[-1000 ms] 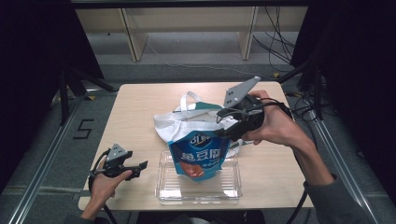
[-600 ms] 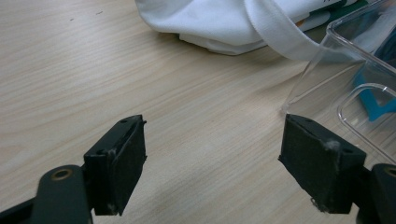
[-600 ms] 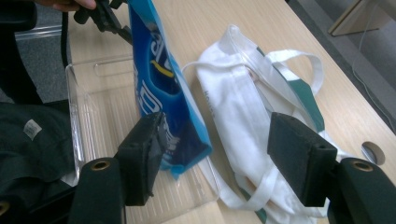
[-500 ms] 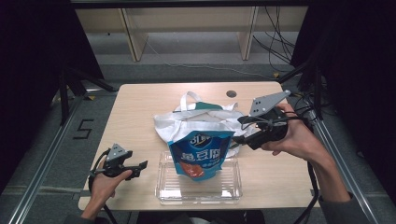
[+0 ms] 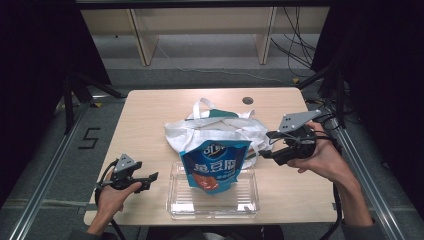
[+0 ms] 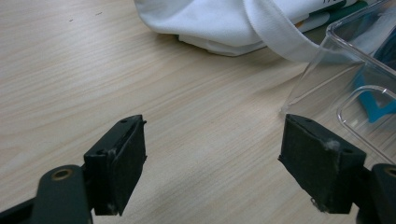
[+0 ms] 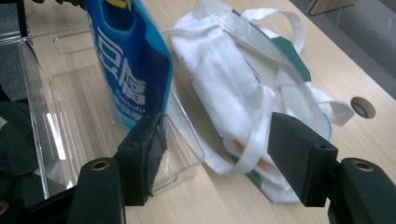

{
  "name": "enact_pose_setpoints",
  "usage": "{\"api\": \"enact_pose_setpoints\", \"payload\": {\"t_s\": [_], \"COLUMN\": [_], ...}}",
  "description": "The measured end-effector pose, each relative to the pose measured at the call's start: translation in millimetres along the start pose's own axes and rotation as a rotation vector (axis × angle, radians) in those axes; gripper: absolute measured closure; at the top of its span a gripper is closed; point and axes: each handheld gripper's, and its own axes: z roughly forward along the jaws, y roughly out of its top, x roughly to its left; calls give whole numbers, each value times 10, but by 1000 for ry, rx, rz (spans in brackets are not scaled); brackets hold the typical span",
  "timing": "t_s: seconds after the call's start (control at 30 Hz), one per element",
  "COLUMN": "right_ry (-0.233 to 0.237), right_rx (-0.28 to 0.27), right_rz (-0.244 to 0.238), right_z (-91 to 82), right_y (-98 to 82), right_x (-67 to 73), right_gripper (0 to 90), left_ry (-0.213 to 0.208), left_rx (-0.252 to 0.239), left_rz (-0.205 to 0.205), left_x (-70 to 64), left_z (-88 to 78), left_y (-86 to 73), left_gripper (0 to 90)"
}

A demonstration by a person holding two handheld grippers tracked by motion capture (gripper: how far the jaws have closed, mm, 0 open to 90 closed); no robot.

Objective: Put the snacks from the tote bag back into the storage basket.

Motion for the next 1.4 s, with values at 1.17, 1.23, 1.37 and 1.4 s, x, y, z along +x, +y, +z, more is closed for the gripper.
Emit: {"api": "enact_pose_setpoints", "payload": {"t_s": [1.17,1.23,1.37,1.4], "right_ry": [-31,-33,-52,-59], "right_rx": [10,11,5,-10], "right_rz": [177,184,210,217], "right_z": [419,422,431,448], "right_y": [-746,-772,-788,-792], "right_x": [-256,-272,-279,-272], "right_gripper": [342,341,335,333], "left_ry": [0,0,-11,-10], "left_rx": [34,18,16,39], "left_rz": [31,20,29,43], "left_x": [0,-12,-13,-10], "left_z": [10,30,23,0], "left_y": [25,26,30,29], "left_gripper": [218,218,218,218]}}
